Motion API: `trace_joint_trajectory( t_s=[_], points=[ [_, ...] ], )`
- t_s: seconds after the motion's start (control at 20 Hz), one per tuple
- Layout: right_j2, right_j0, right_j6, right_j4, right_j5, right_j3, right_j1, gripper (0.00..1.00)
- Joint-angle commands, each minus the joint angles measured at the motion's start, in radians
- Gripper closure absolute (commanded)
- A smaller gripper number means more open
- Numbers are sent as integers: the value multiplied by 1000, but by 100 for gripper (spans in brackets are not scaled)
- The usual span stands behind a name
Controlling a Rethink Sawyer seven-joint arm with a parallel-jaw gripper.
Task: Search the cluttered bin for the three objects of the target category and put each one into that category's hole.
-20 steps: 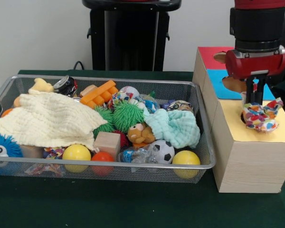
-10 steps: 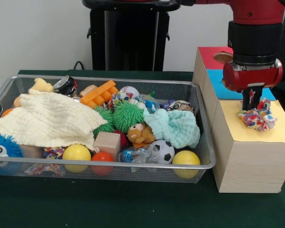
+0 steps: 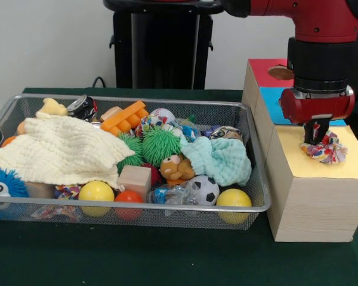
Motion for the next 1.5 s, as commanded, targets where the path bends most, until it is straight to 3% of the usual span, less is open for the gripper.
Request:
trace_joint_trajectory(
  t_s=[0.05,1.25,1.3,1.5],
  points=[
    [-26,-11,202,1,-27,27,154,100],
    [-45,-2,204,42,-9,20,202,100],
    [-48,0,203,44,0,18,203,0],
    [-51,1,199,48,-45,26,203,0]
  ],
)
